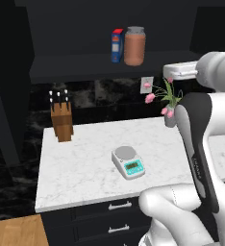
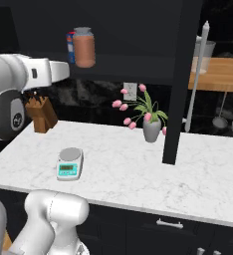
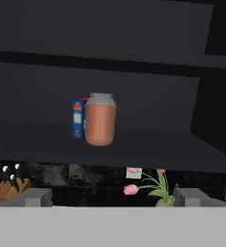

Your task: Pick the honey bottle and place it on the digital scale for weighing, and close the cabinet.

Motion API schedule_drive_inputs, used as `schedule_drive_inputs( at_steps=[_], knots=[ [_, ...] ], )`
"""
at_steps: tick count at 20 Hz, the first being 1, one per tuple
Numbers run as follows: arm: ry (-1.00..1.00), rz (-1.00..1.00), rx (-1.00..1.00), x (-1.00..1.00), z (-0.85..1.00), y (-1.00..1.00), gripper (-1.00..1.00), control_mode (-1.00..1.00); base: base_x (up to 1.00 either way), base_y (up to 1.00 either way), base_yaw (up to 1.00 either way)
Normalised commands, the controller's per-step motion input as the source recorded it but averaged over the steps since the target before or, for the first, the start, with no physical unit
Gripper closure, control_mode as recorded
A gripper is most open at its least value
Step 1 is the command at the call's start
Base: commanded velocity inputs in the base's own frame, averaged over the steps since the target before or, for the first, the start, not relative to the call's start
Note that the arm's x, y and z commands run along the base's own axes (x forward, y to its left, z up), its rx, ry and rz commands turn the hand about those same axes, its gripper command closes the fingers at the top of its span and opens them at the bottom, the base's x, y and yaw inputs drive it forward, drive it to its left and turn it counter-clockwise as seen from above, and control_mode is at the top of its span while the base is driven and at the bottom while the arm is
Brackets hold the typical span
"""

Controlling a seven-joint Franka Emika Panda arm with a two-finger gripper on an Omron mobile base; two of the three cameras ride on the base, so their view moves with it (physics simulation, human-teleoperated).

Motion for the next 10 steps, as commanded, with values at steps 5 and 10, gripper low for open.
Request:
schedule_drive_inputs(
  at_steps=[5, 10],
  knots=[
    [-0.19, 0.05, 0.07, -0.16, 0.20, 0.18, -1.00, -1.00, 0.00, 0.00, 0.00],
    [-0.24, 0.05, 0.00, -0.01, 0.35, 0.08, -1.00, -1.00, 0.00, 0.00, 0.00]
  ],
)
